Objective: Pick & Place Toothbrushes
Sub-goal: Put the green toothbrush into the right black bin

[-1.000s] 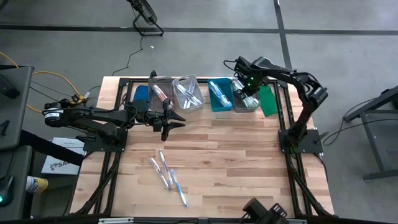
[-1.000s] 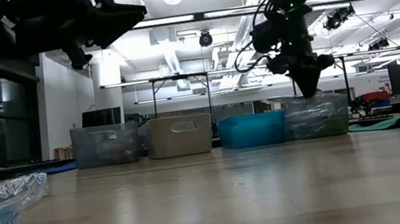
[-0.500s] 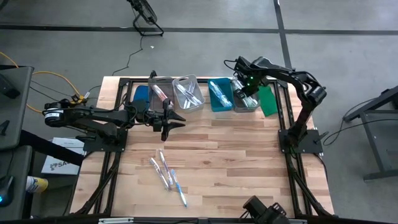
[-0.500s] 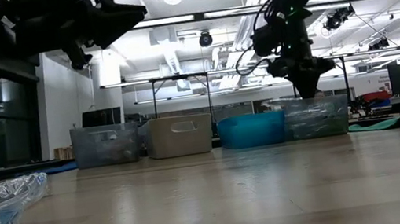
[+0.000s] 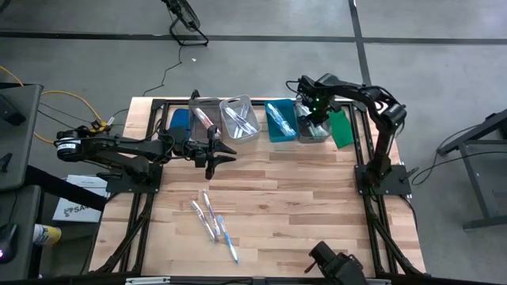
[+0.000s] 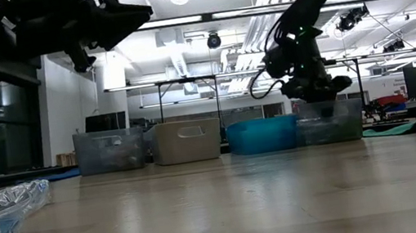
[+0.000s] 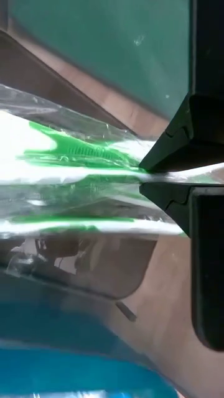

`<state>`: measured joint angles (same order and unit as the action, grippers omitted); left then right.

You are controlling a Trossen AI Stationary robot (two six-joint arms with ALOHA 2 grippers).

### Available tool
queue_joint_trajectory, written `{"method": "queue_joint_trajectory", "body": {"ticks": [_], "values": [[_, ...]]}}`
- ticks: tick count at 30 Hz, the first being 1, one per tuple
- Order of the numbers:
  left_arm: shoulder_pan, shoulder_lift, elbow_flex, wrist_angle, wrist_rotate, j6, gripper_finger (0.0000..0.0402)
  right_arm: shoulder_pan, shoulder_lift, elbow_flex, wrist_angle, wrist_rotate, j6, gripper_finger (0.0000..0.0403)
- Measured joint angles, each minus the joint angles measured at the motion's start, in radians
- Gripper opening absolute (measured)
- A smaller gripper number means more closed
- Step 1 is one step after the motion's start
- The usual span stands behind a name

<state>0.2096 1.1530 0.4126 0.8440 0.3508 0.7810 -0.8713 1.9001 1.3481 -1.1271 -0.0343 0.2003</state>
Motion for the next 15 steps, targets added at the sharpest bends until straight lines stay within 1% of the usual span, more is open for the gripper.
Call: {"method": "queue_joint_trajectory", "body": {"ticks": [6, 8, 11, 15], "values": [[0.000, 0.000, 0.000, 0.001, 0.000, 0.000, 0.0097, -0.015, 0.011, 0.000, 0.023, 0.002, 0.005, 0.0014], [0.000, 0.000, 0.000, 0.001, 0.000, 0.000, 0.0097, -0.015, 0.005, 0.000, 0.023, 0.003, 0.001, 0.0020], [0.000, 0.000, 0.000, 0.000, 0.000, -0.001, 0.0097, -0.015, -0.018, -0.001, 0.031, 0.022, -0.014, 0.0044], [0.000, 0.000, 0.000, 0.000, 0.000, -0.001, 0.0097, -0.013, -0.054, -0.001, 0.032, 0.065, -0.012, 0.0093]]}}
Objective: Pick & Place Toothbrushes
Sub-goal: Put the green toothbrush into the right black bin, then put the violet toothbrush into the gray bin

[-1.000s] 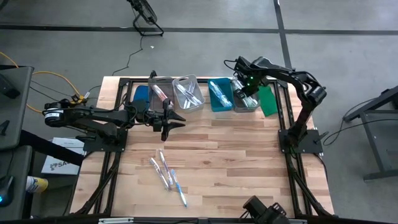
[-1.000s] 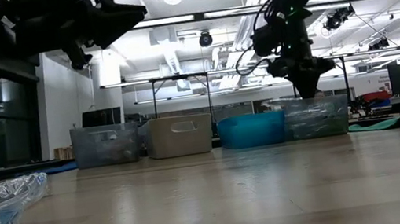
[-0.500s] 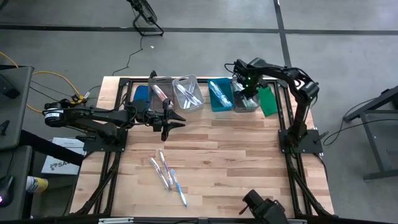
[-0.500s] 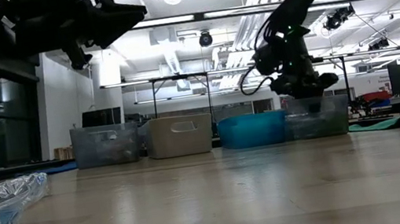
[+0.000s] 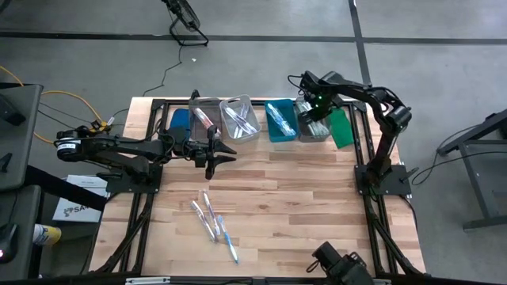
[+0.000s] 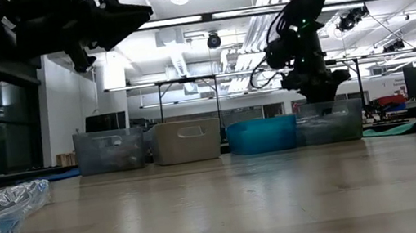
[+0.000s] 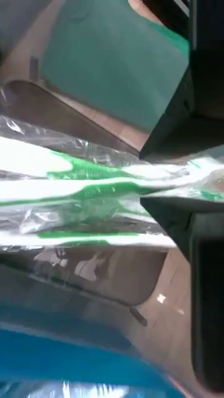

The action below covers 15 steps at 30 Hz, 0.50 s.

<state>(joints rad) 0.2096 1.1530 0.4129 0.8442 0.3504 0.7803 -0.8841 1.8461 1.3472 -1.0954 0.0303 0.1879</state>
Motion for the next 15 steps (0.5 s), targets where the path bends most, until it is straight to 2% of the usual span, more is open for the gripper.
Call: {"method": "queue_joint_trajectory", "body": {"ticks": [8, 12, 15], "values": [[0.000, 0.000, 0.000, -0.003, 0.000, 0.001, 0.0097, 0.002, -0.078, 0.000, -0.020, -0.065, 0.021, 0.0184], [0.000, 0.000, 0.000, -0.036, -0.005, 0.014, 0.0097, 0.012, -0.144, 0.000, -0.059, -0.147, 0.031, 0.0198], [0.000, 0.001, 0.000, -0.061, -0.007, 0.037, 0.0097, 0.047, -0.203, 0.000, -0.071, -0.162, 0.035, 0.0196]]}}
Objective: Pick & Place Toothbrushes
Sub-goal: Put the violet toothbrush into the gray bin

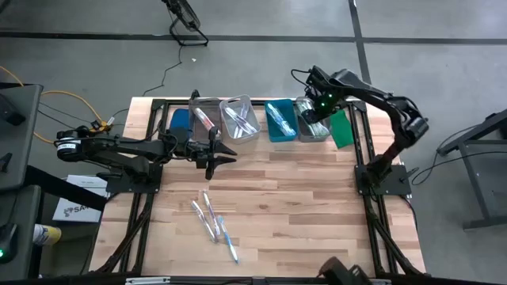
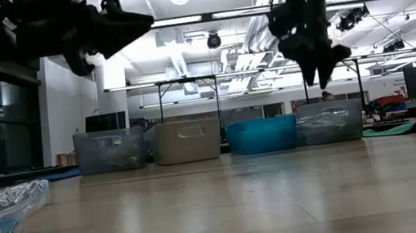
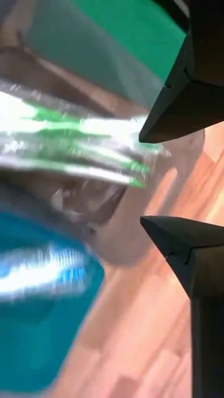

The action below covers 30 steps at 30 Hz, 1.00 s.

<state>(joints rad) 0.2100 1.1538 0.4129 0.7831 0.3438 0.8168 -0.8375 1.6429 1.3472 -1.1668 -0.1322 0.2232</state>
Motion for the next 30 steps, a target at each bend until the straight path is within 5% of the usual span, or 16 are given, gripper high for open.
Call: {"method": "queue_joint_trajectory", "body": {"ticks": [12, 21, 30], "values": [[0.000, 0.000, 0.017, -0.153, -0.078, 0.052, 0.0097, 0.332, -0.279, -0.098, 0.063, 0.077, -0.015, 0.0186], [-0.043, 0.003, 0.230, -0.804, -0.200, 0.049, 0.0097, 0.655, -0.584, -0.608, 0.692, 0.120, 0.134, 0.0185], [-0.161, 0.001, 0.331, -1.175, -0.205, 0.059, 0.0097, 0.892, -0.615, -0.732, 0.888, 0.279, 0.170, 0.0185]]}}
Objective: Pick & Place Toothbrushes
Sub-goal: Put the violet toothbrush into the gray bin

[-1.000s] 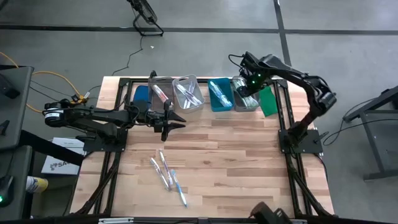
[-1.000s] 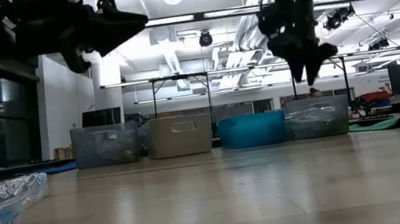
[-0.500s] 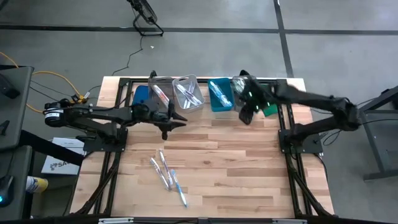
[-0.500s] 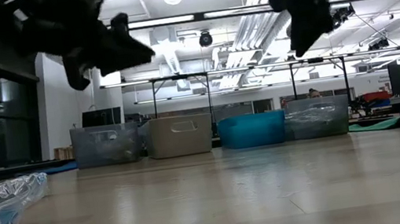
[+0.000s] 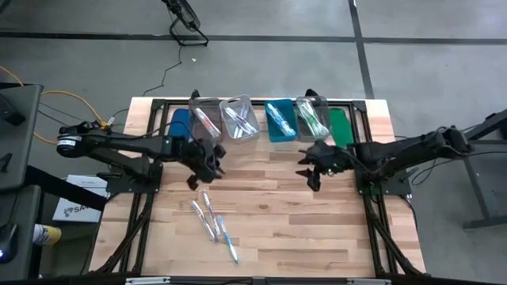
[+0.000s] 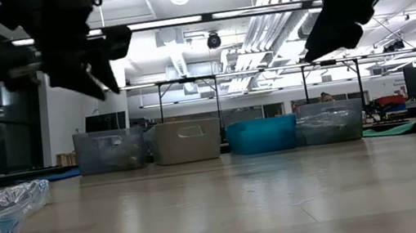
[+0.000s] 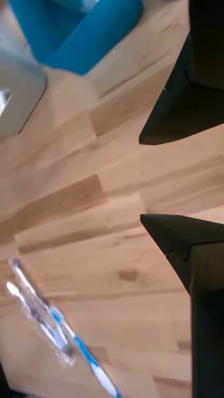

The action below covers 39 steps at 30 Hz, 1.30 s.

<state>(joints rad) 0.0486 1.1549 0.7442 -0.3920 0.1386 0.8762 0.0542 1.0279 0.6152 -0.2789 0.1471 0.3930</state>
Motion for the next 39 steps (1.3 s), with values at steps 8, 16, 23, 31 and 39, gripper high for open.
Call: {"method": "queue_joint_trajectory", "body": {"ticks": [8, 16, 23, 31, 39], "values": [[-0.137, 0.000, 0.006, -0.170, 0.000, -0.001, 0.0097, 0.128, 0.000, -0.004, 0.098, 0.120, -0.037, 0.0185], [-0.254, 0.015, 0.006, -0.213, -0.002, -0.115, 0.0097, 0.195, 0.002, -0.004, 0.142, 0.193, -0.064, 0.0185], [-0.358, 0.106, 0.006, -0.213, -0.002, -0.249, 0.0097, 0.208, 0.011, -0.004, 0.140, 0.221, -0.078, 0.0185], [-0.461, 0.184, 0.006, -0.207, 0.017, -0.359, 0.0097, 0.215, 0.012, -0.004, 0.149, 0.221, -0.068, 0.0185], [-0.476, 0.258, 0.006, -0.188, 0.001, -0.455, 0.0097, 0.222, 0.059, -0.004, 0.167, 0.222, -0.051, 0.0185]]}}
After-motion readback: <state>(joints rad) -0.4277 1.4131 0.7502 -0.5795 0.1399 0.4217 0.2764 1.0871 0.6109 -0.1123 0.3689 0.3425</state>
